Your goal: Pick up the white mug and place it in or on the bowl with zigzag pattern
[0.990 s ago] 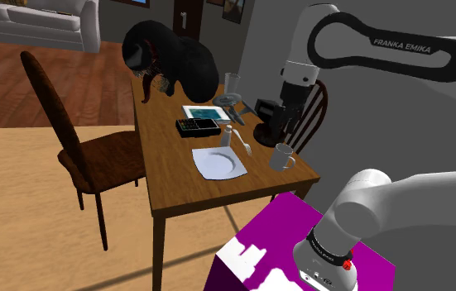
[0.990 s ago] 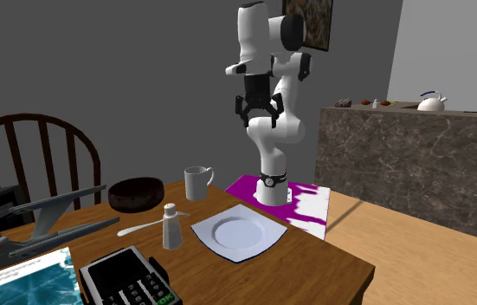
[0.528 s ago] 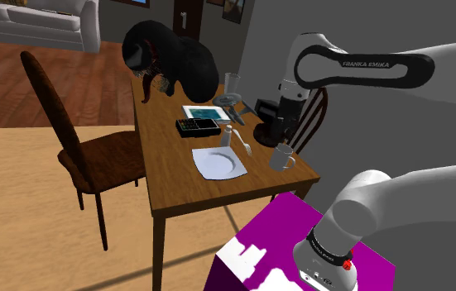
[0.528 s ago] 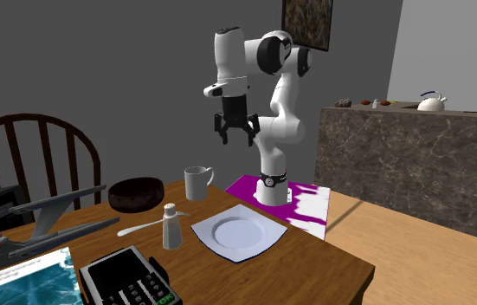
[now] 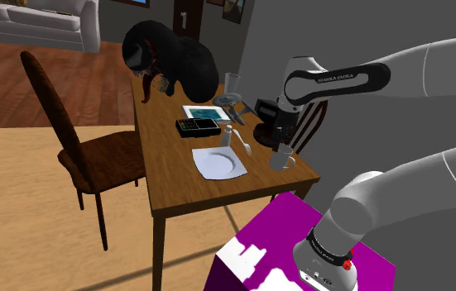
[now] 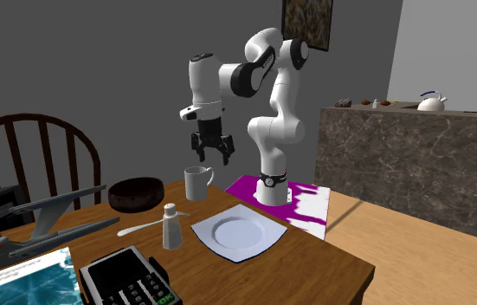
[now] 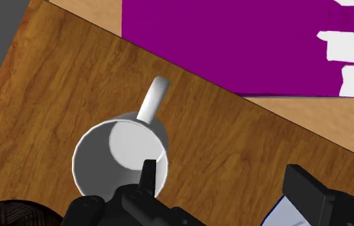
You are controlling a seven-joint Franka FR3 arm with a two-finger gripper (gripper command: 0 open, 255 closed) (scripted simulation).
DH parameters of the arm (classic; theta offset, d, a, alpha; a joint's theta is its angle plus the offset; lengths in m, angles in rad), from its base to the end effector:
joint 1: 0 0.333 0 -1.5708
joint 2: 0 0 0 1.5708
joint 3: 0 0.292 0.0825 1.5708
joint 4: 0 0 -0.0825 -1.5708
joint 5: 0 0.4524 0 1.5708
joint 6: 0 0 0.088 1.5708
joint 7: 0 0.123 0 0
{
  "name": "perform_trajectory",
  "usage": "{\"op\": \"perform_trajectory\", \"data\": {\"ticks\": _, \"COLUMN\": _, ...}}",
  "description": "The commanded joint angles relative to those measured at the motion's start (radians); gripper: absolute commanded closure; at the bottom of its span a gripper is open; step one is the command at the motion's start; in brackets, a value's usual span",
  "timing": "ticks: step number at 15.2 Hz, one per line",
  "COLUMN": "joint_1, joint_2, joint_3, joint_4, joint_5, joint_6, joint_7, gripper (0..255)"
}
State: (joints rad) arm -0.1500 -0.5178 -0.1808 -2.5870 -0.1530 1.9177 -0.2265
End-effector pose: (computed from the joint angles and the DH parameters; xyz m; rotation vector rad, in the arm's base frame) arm 0.4083 -0.1446 0.3455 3.1233 -0.0166 -0.2550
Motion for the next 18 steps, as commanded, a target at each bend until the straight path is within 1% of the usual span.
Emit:
{"op": "perform_trajectory", "data": {"ticks": 1, "joint_1": -0.013, "joint_2": 0.055, "joint_3": -0.024, "joint_4": 0.006, "joint_5": -0.022, "joint_6": 0.050, "joint_7": -0.026, "gripper": 0}}
{"op": "perform_trajectory", "data": {"ticks": 3, "joint_1": -0.025, "joint_2": 0.112, "joint_3": -0.049, "joint_4": 0.015, "joint_5": -0.041, "joint_6": 0.099, "joint_7": -0.052, "gripper": 0}}
{"op": "perform_trajectory", "data": {"ticks": 10, "joint_1": -0.032, "joint_2": 0.153, "joint_3": -0.062, "joint_4": -0.052, "joint_5": -0.052, "joint_6": 0.207, "joint_7": -0.051, "gripper": 0}}
{"op": "perform_trajectory", "data": {"ticks": 18, "joint_1": -0.032, "joint_2": 0.157, "joint_3": -0.064, "joint_4": -0.057, "joint_5": -0.053, "joint_6": 0.216, "joint_7": -0.051, "gripper": 0}}
